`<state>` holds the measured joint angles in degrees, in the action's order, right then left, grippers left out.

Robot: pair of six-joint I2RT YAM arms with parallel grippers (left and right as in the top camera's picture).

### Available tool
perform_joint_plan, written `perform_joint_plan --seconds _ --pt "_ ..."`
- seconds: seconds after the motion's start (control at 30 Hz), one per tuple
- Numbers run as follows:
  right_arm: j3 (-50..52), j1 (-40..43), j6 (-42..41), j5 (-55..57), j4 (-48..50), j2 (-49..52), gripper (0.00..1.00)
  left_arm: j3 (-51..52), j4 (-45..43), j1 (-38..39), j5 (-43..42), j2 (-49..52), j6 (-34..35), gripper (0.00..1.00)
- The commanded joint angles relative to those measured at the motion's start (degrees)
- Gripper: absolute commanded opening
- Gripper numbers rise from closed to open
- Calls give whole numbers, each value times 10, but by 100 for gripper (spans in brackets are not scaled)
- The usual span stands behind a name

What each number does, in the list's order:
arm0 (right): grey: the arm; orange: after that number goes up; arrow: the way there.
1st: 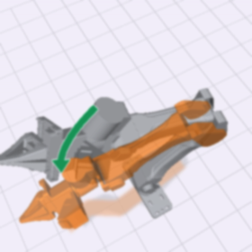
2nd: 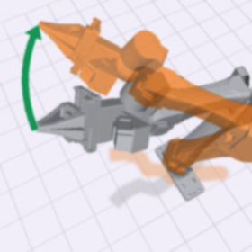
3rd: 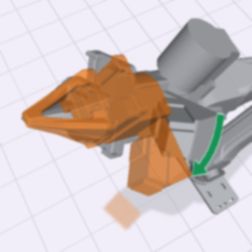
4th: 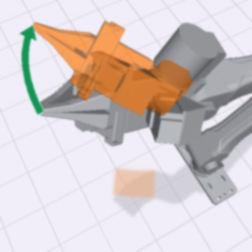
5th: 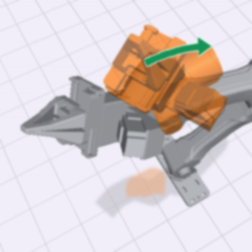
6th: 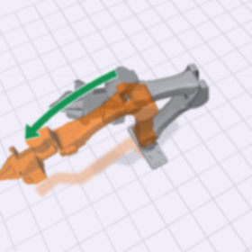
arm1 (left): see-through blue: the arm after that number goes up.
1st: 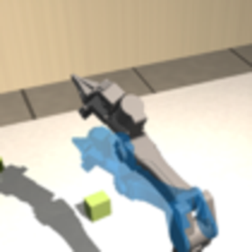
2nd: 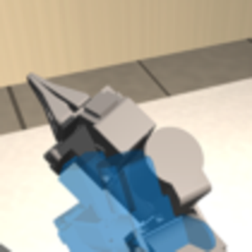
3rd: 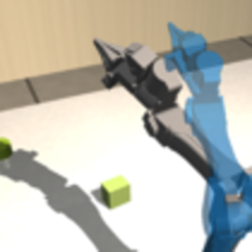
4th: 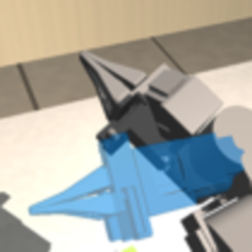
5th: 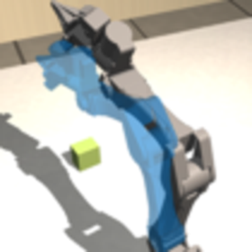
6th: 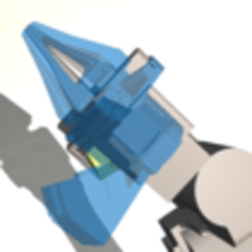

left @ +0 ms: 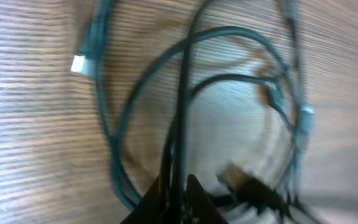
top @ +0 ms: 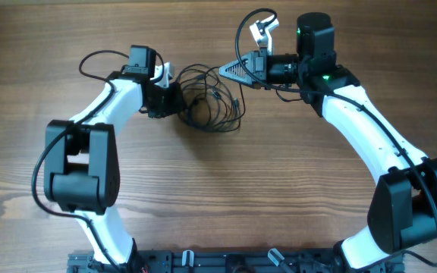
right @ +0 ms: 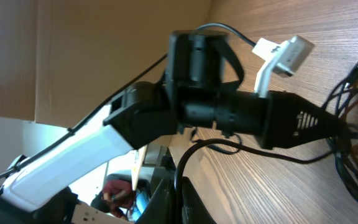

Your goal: Untangle cables

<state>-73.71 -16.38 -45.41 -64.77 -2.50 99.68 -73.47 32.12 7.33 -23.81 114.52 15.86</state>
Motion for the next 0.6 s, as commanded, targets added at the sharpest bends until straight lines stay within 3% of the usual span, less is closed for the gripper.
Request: perform_joint_plan --seconds 0.0,0.2,0.3,0.57 --pt "-10 3 4 -34 3 -12 4 3 -7 -1 59 29 29 8" --pt "-10 4 5 -52 10 -12 4 3 -4 -1 144 30 63 7" --pt "-10 14 -13 -119 75 -12 4 3 1 -2 205 30 87 7" --pt "-10 70 -301 -209 443 -12 4 3 2 -2 205 30 87 7"
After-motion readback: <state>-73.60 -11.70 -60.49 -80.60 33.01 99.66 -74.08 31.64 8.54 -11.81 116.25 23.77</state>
